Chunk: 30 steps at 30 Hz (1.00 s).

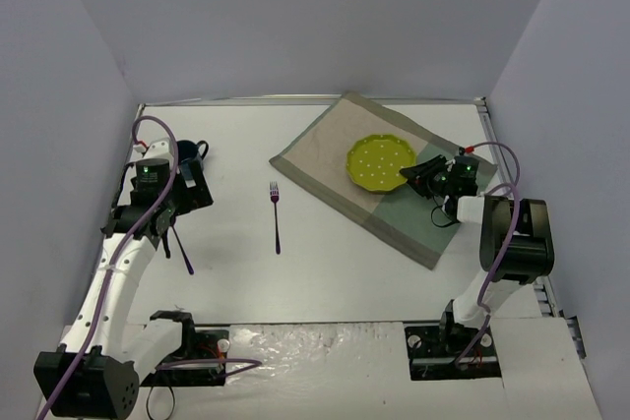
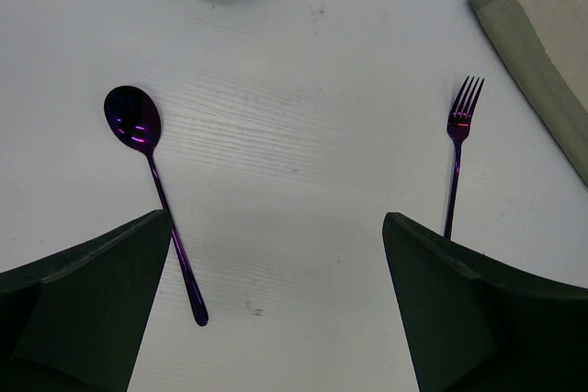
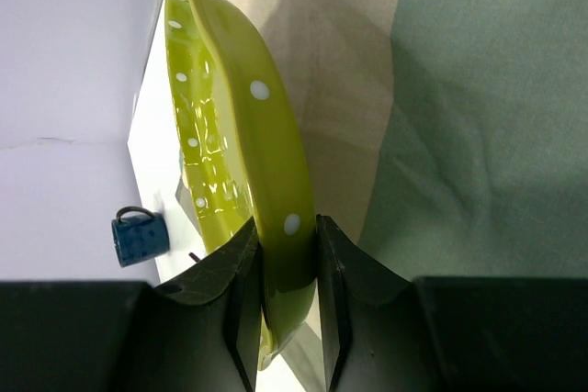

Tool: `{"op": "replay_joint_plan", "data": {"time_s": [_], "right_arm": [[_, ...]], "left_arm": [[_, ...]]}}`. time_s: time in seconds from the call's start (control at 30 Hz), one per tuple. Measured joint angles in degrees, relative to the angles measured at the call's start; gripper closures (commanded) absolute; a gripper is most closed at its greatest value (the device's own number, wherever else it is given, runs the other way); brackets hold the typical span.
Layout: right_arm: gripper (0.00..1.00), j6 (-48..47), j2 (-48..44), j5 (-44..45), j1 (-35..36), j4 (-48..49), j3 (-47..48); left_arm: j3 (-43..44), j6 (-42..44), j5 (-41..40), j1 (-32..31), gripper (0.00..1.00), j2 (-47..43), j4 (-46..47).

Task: Set the dinner table for one person

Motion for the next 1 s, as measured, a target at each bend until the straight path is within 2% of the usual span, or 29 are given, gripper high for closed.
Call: {"op": "replay_joint_plan", "data": {"time_s": [0.8, 0.97, 1.0], "right_arm": [[1.0, 3.3, 9.2, -1.3, 0.0, 8.5, 1.1], [0.89, 2.0, 9.6, -0.8, 0.0, 8.4, 1.1], [0.83, 1.5, 9.6, -0.6, 0.0, 8.2, 1.1]], "left_arm": [[-0.1, 0.0, 0.4, 0.0, 0.03, 0.0, 0.0], [-0.1, 0.0, 0.9, 0.0, 0.03, 0.0, 0.0], [-0.1, 0.0, 0.9, 0.0, 0.03, 0.0, 0.0]]}}
